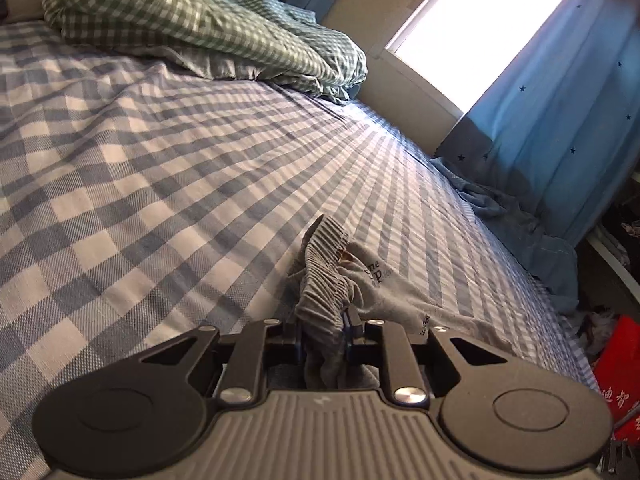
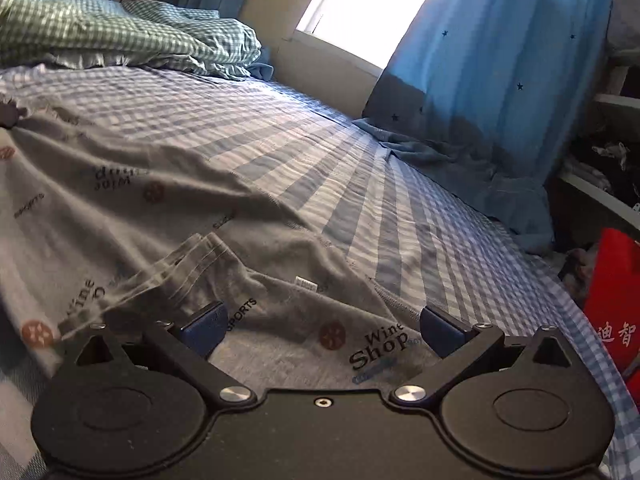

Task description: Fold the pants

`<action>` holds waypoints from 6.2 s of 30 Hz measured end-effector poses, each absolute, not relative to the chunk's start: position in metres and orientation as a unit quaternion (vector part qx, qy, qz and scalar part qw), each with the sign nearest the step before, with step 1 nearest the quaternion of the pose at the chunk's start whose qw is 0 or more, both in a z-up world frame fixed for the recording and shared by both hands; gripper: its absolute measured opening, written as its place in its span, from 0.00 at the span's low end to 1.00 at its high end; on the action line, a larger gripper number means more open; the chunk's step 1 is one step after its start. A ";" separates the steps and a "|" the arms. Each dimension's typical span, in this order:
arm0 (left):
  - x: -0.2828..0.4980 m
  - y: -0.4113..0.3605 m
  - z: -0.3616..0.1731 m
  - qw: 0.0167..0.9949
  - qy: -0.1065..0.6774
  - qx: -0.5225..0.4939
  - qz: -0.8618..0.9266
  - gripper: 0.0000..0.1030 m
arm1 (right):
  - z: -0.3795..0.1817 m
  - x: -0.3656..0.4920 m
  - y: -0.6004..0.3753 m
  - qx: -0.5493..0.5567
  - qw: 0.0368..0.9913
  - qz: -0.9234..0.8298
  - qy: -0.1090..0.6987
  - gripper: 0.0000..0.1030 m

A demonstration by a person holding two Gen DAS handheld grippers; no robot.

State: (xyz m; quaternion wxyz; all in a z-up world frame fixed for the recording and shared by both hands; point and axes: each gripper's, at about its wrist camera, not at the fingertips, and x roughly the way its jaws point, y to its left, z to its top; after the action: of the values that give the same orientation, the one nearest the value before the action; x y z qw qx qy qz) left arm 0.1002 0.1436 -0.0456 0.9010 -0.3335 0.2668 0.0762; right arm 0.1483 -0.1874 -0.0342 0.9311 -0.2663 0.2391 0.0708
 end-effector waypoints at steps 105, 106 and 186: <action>0.258 -0.147 -0.036 0.938 0.344 0.001 -0.042 1.00 | -0.017 0.165 -0.359 -0.224 0.945 -0.145 0.187 0.99; 0.262 -0.145 -0.042 0.934 0.354 -0.010 -0.042 1.00 | -0.021 0.167 -0.362 -0.233 0.942 -0.147 0.192 0.99; 0.143 -0.080 -0.048 0.941 0.316 -0.071 -0.095 1.00 | 0.050 0.240 -0.322 0.011 0.936 0.158 0.314 0.99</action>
State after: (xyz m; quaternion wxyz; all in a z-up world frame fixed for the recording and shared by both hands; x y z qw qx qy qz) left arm 0.1427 -0.0795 -0.0480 0.9413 -0.0714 0.3157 -0.0953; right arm 0.2397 -0.3223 0.0503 0.9362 0.0113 0.3138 0.1578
